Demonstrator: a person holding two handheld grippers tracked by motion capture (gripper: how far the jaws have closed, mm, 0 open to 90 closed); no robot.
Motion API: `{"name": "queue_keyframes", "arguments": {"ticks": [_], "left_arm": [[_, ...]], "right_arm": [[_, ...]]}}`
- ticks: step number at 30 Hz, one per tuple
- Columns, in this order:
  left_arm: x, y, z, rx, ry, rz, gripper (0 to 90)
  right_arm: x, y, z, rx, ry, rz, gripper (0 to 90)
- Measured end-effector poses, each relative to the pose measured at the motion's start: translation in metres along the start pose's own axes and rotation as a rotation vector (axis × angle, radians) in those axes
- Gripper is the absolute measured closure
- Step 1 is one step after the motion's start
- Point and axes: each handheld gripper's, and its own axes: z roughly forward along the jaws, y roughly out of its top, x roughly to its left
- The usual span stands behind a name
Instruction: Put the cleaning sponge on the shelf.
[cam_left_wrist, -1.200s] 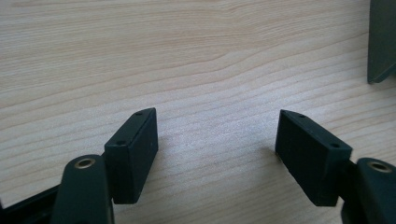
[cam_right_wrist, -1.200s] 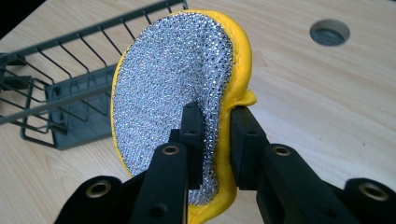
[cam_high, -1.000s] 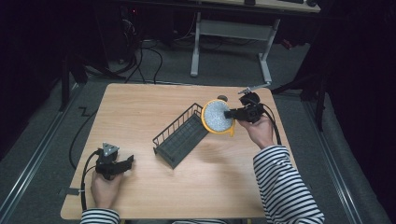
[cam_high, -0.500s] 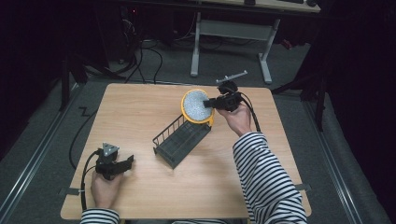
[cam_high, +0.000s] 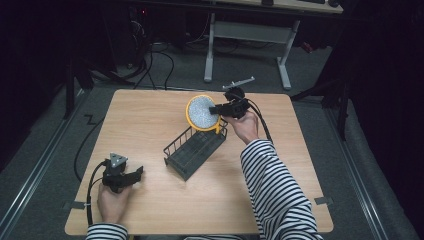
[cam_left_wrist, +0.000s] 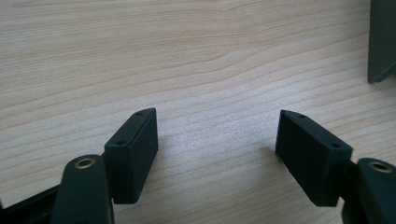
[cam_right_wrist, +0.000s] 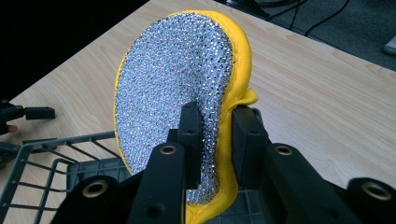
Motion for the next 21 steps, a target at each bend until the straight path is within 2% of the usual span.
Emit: {"name": "queue_keyframes", "arguments": {"ticks": [6, 9, 15, 20, 21], "left_arm": [[0.000, 0.000, 0.000, 0.000, 0.002, 0.002, 30.4], [0.000, 0.000, 0.000, 0.002, 0.002, 0.004, 30.5], [-0.001, 0.000, 0.000, 0.002, 0.006, 0.007, 30.6], [-0.001, 0.000, 0.000, 0.002, 0.008, 0.007, 30.7], [-0.001, 0.000, 0.000, 0.001, 0.008, 0.007, 30.7]], "right_arm": [[-0.002, -0.010, 0.012, 0.028, -0.004, -0.027, 74.0], [-0.005, -0.013, 0.014, 0.032, 0.008, -0.013, 73.0], [-0.006, -0.017, 0.015, 0.062, 0.016, -0.015, 73.0], [-0.011, -0.026, 0.018, 0.078, 0.040, 0.000, 72.2], [-0.012, -0.029, 0.019, 0.096, 0.039, -0.002, 72.1]]}}
